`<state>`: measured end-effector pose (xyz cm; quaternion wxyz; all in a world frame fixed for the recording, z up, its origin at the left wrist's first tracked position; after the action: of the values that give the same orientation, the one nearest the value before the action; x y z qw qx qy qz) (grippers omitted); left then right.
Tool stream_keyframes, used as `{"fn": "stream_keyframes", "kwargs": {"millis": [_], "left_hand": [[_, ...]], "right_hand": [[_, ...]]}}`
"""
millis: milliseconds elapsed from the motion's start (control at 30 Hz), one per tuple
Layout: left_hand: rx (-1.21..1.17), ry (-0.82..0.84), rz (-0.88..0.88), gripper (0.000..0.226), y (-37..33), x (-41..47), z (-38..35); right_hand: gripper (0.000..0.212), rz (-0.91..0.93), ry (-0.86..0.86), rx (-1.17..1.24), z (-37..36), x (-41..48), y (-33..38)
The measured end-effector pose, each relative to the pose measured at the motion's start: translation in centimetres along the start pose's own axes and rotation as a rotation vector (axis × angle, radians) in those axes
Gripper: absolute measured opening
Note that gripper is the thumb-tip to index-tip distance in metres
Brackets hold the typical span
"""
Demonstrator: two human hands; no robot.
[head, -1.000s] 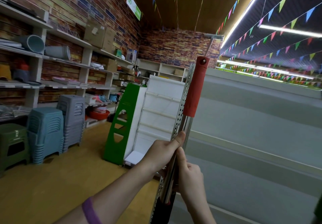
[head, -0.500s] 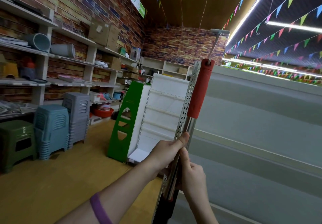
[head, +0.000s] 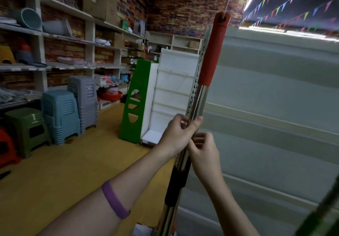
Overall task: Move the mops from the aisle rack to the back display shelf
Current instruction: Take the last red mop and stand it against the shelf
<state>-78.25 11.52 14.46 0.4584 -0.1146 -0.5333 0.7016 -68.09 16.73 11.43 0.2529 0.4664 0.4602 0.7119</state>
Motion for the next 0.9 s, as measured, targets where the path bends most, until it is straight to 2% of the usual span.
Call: {"fn": "stream_keyframes", "kwargs": {"millis": [67,133,200,267,400,467,533,633,700,767,900], "left_hand": [[-0.08,0.097,0.017,0.05,0.3,-0.1,-0.7],[-0.132,0.212,0.014,0.056,0.2,-0.4,-1.4],[-0.167,0.287,0.014,0.065,0.2,-0.3,-2.3],[-0.199,0.323,0.017,0.068,0.1,0.0,-2.6],[-0.275,0.365,-0.03,0.074,-0.1,1.0,-2.9],[-0.378,0.358,-0.051,0.094,-0.2,1.6,-3.0],[-0.402,0.369,-0.094,0.112,-0.5,2.3,-3.0],[-0.403,0.397,-0.201,0.11,-1.2,3.6,-2.7],[-0.422,0.403,-0.256,0.111,-1.3,4.6,-2.4],[-0.448,0.417,-0.282,0.113,-1.2,5.1,-2.4],[-0.474,0.491,-0.249,0.113,-0.6,5.4,-3.4]], "right_hand": [[0.044,0.033,-0.004,0.008,0.3,0.1,0.0],[0.066,-0.003,0.072,0.086,-0.1,0.4,-0.1],[0.066,-0.074,0.15,0.235,-0.5,0.8,-0.3],[0.064,-0.1,0.155,0.305,-1.5,1.7,-0.7],[0.091,-0.056,0.041,0.339,-2.8,2.7,-0.2],[0.09,-0.005,0.016,0.381,-2.7,3.3,0.4],[0.104,0.032,-0.002,0.419,-2.1,3.9,0.6],[0.132,0.072,0.026,0.373,-1.7,4.4,1.3],[0.134,0.092,0.048,0.363,-1.5,4.8,1.2],[0.126,0.095,0.089,0.39,-1.6,5.4,0.9],[0.116,0.075,0.141,0.43,-2.0,5.8,0.1]]}}
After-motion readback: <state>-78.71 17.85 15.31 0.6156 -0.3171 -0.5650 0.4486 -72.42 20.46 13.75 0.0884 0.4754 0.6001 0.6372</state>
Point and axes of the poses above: each hand's wrist, its own x-axis towards the middle knuckle, its own z-axis out of the back of the hand, y = z × x, the point moved 7 cm from there along x, towards the middle knuckle, and after that the axes turned 14 degrees about x, right-handed, at the moved point
